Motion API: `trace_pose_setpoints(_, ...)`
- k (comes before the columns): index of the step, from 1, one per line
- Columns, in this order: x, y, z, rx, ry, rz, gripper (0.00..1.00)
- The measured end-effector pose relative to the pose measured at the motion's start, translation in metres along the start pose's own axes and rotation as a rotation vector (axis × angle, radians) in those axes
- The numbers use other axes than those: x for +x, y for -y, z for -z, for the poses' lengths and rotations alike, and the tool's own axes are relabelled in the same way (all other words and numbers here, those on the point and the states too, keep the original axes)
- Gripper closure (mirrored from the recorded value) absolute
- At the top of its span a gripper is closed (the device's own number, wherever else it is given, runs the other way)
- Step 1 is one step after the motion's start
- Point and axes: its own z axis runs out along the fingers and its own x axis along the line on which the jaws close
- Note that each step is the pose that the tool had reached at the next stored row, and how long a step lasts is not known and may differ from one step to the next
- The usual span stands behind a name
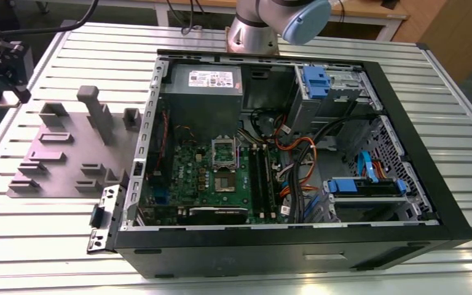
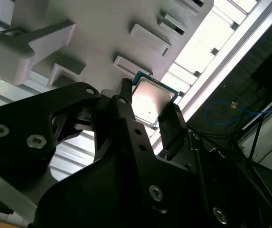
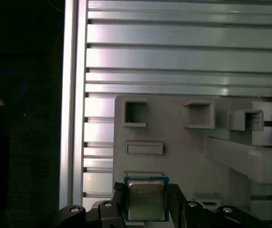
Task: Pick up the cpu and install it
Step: 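Pick up the cpu and move it towards the insertion slot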
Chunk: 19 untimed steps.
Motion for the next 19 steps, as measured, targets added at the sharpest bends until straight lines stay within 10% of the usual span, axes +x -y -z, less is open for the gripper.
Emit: trace_pose_setpoints(19, 0.0, -0.0002, 0.0069, 0.0001, 0.0, 0.0, 0.53)
